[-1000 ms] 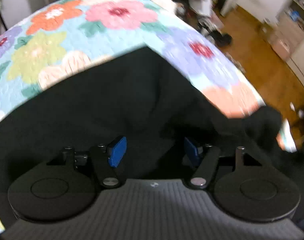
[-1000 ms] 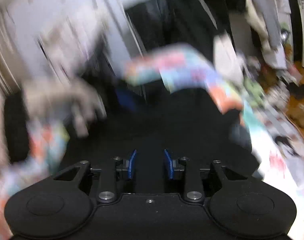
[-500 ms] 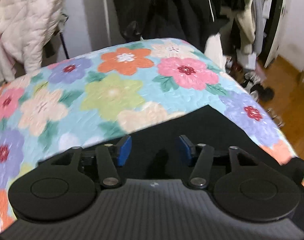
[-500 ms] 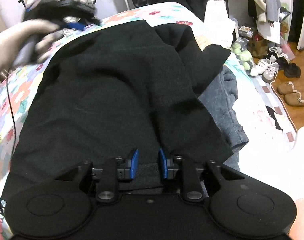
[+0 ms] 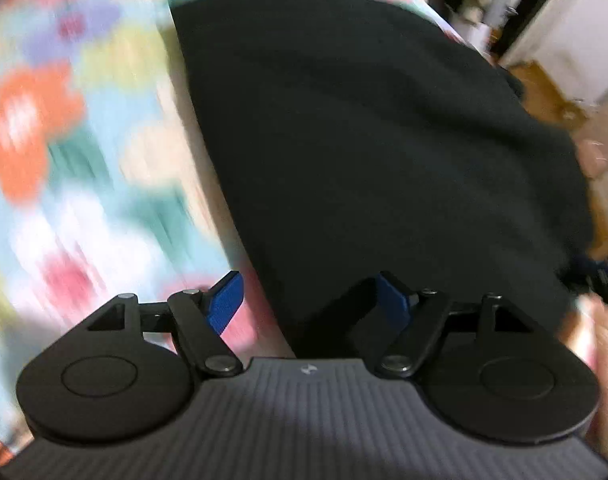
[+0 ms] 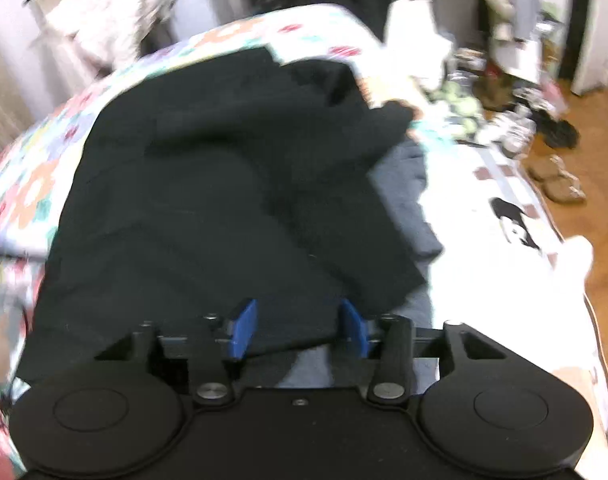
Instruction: Fold clothes
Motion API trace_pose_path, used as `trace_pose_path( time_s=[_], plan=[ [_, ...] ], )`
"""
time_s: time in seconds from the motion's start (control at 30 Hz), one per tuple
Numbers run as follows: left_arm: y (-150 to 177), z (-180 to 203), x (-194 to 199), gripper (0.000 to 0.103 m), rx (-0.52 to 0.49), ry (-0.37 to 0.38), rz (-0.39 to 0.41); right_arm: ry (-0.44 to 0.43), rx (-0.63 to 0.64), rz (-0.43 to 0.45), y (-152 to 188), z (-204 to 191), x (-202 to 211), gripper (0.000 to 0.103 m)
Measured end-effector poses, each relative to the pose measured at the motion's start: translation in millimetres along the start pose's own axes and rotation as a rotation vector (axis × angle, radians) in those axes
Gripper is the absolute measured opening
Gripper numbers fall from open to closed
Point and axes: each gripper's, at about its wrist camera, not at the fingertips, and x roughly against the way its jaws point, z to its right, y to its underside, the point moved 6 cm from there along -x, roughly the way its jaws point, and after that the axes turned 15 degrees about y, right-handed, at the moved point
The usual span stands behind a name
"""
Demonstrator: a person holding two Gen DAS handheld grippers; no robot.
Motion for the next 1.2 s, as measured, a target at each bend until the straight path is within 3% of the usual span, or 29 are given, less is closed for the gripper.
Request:
trace_pose_path(
  time_s=[0.07,0.17,0.33,0.47,0.6,0.73,0.77,0.8,0.83,0.9,0.97,1.07,1.2],
  plan=[
    [17.7,-1.9,-4.3,0.074,0.061,0.089,-0.019,-0.048,-0.129,0.048,-2.0,15.0,19.5,0.057],
    [30.5,-6.1,-12.6,0.077,0.143,0.179,-0.008,-0.207,-0.365,0.111,-3.5,37.2,42.9,0.076],
    [34.9,-10.6,-10.1,0.078,0.208,0.286,-0.018,-0.201,-0.402,0.033,23.1,29.3,27.9,0.077],
    [40.9,-11.9,-11.0,0.078,0.232,0.352,-0.027,-0.288,-0.543,-0.05,38.7,21.9,-8.0,0.077],
    [42.6,-13.7,-13.7,0.085,0.251,0.381,-0.036,-0.277,-0.558,-0.036,36.2,13.6,-20.7,0.077],
    [41.1,-15.2,-17.2,0.086,0.279,0.353,-0.073,-0.281,-0.52,-0.032,34.8,5.3,-22.0,0.078],
    [41.3,-12.1,-17.8,0.085,0.268,0.346,-0.093,-0.283,-0.472,-0.022,33.0,2.4,-20.3,0.073],
    [41.5,-8.9,-18.5,0.084,0.258,0.339,-0.112,-0.291,-0.421,-0.007,31.8,-2.9,-17.3,0.06],
    [41.0,-5.8,-19.1,0.083,0.246,0.33,-0.136,-0.325,-0.409,0.013,28.8,-6.4,-14.5,0.053],
    [29.9,0.9,-20.2,0.083,0.195,0.29,-0.236,-0.449,-0.463,0.072,20.0,-6.5,-7.4,0.044],
    [12.0,13.7,-14.7,0.083,0.054,0.19,-0.319,-0.481,-0.457,0.125,10.2,-8.8,0.3,0.04],
    [-16.6,42.8,1.7,0.084,-0.241,0.074,-0.409,-0.403,-0.437,0.118,2.1,-14.8,-0.1,0.04],
    [-29.8,76.8,18.1,0.084,-0.469,0.101,-0.441,-0.316,-0.43,0.078,-0.3,-22.3,-0.3,0.045]
  ],
)
